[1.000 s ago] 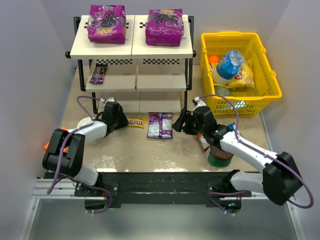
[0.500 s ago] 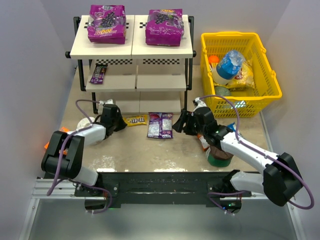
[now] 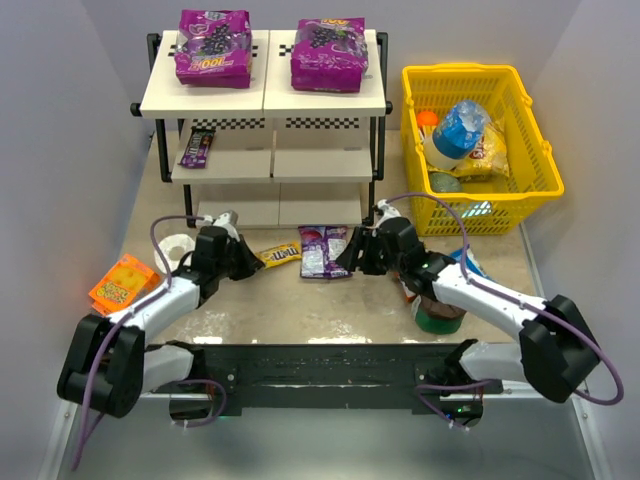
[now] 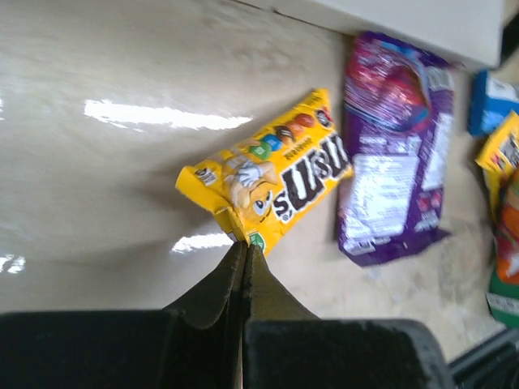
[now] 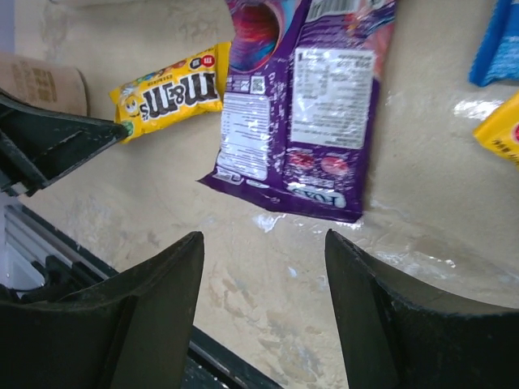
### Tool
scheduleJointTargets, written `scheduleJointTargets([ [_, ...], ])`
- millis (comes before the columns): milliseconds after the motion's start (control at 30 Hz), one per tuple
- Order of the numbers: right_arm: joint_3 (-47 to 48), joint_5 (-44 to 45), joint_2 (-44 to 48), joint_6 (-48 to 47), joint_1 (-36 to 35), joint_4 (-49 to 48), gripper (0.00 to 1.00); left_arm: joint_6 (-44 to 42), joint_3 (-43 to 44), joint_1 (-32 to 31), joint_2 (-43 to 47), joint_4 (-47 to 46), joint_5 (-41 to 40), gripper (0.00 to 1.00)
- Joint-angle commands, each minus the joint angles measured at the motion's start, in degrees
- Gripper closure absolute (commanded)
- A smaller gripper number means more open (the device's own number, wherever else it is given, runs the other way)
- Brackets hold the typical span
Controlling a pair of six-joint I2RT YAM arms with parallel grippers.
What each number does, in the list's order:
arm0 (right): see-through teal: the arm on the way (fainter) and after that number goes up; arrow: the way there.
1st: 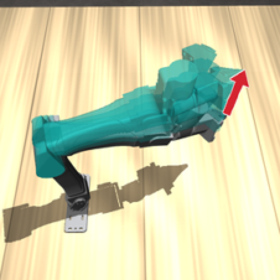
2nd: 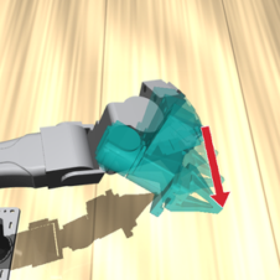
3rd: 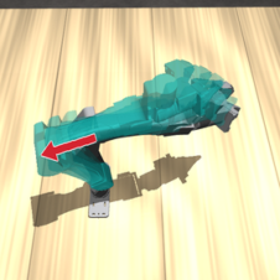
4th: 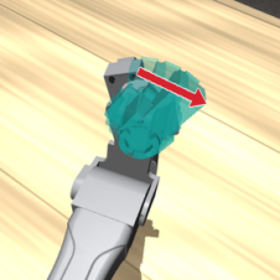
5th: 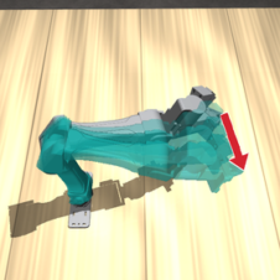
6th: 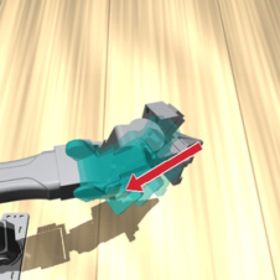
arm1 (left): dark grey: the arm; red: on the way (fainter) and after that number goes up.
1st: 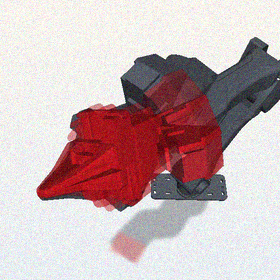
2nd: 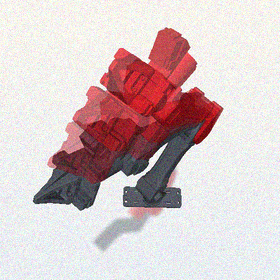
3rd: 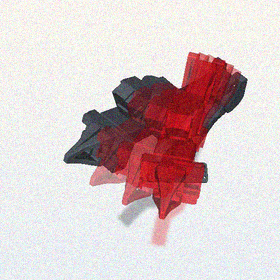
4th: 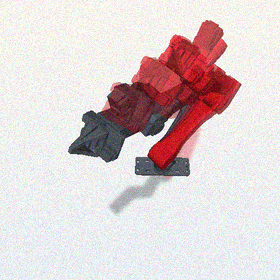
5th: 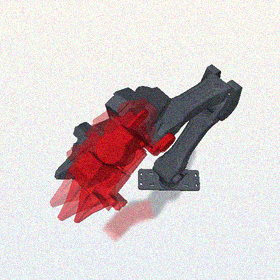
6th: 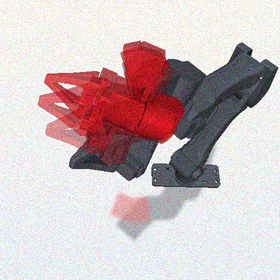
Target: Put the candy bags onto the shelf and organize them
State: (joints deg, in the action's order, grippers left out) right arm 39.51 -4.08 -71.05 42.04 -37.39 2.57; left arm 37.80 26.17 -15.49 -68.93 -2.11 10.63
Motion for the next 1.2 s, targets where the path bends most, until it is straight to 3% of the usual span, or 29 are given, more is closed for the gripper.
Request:
scheduleJointTargets([
  [0, 1.0, -1.3, -4.3, -0.7, -3.6, -4.0, 0.38, -2.7, -2.2, -3.1, 5.3, 5.8, 6.4, 1.00],
  [367, 10.2, 2.2, -16.6, -0.8, -13.2, -4.9, 0.44, -1.3, -3.9, -14.7, 6.3, 10.5, 6.2, 1.00],
  [567, 14.6, 2.6, -21.8, -2.5, -14.6, -4.2, 0.48, 1.6, -4.6, -15.7, 9.1, 14.5, -0.3, 0.99],
  [600, 14.8, 2.4, -23.2, -2.6, -14.6, -4.1, 0.49, 2.3, -4.6, -15.7, 10.3, 15.1, -2.1, 0.85],
  [700, 14.8, 1.3, -24.2, -2.3, -15.0, -3.7, 0.54, 4.4, -5.3, -15.7, 13.0, 15.4, -3.6, 0.71],
  [900, 12.6, 2.3, -21.0, -1.8, -16.4, -2.7, 0.60, 6.4, -6.8, -15.6, 15.6, 15.3, -5.4, 0.58],
  [1167, 9.5, 2.1, -20.4, 0.3, -17.4, -1.3, 0.76, 8.9, -8.6, -15.7, 13.6, 9.2, -4.8, 0.57],
])
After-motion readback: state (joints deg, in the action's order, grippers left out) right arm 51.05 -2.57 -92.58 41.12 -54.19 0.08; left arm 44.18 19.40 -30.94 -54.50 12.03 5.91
